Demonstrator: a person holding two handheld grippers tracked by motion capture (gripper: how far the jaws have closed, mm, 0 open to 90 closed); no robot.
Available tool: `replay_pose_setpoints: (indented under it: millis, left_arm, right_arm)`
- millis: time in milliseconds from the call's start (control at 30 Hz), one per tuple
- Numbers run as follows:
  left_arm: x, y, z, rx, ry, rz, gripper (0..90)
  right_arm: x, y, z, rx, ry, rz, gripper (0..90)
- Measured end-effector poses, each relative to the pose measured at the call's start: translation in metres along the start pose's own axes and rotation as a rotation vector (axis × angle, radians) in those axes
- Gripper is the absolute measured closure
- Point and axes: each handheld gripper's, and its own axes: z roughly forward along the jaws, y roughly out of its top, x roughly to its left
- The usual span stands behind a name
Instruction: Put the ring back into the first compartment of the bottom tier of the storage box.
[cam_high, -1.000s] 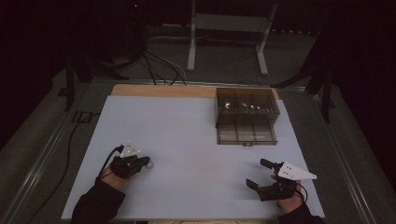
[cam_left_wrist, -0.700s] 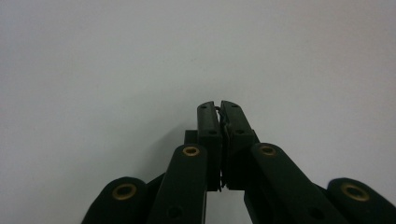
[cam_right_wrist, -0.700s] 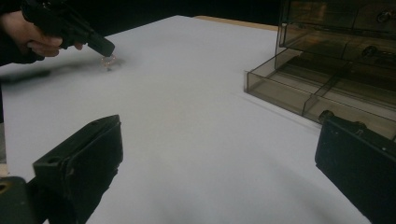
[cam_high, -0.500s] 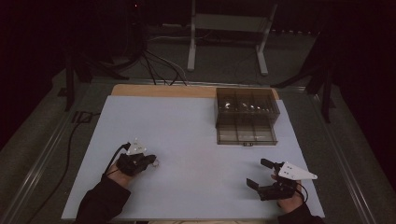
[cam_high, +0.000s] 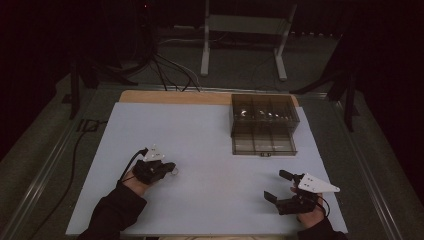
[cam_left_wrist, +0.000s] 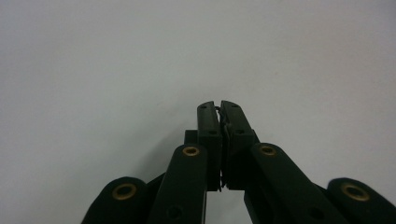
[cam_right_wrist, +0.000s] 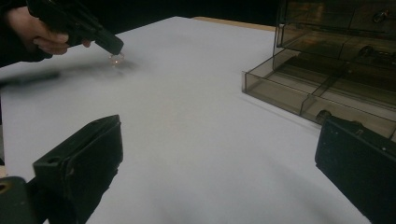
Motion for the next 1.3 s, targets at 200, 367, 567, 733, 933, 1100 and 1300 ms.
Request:
replay_pose_setpoints:
  millis: [200,367,567,733,933,1100,1300]
  left_arm:
    - [-0.002,0.007,0.004,-0.003,-0.01,0.015,89.7]
    - [-0.003,0.014,0.006,-0.01,-0.015,0.023,89.7]
    - [-0.004,0.021,0.009,-0.016,-0.03,0.024,89.7]
    - [-0.007,0.027,0.012,-0.02,-0.042,0.04,89.7]
    - [-0.01,0.035,0.017,-0.032,-0.059,0.048,89.6]
    - [-0.013,0.042,0.021,-0.037,-0.075,0.053,89.7]
    - [-0.017,0.05,0.025,-0.043,-0.091,0.066,89.7]
  right_arm:
    - [0.0,0.0,0.0,0.0,0.0,0.001,1.0]
    - [0.0,0.0,0.0,-0.001,0.0,0.001,1.1]
    - [0.0,0.0,0.0,-0.001,0.001,0.001,1.0]
    - [0.0,0.0,0.0,-0.001,0.0,0.0,1.1]
    - [0.0,0.0,-0.001,-0.001,-0.001,-0.001,1.0]
    - [0.0,0.0,-0.001,-0.001,0.0,-0.002,1.1]
    - [0.0,0.0,-0.001,-0.001,0.001,-0.002,1.0]
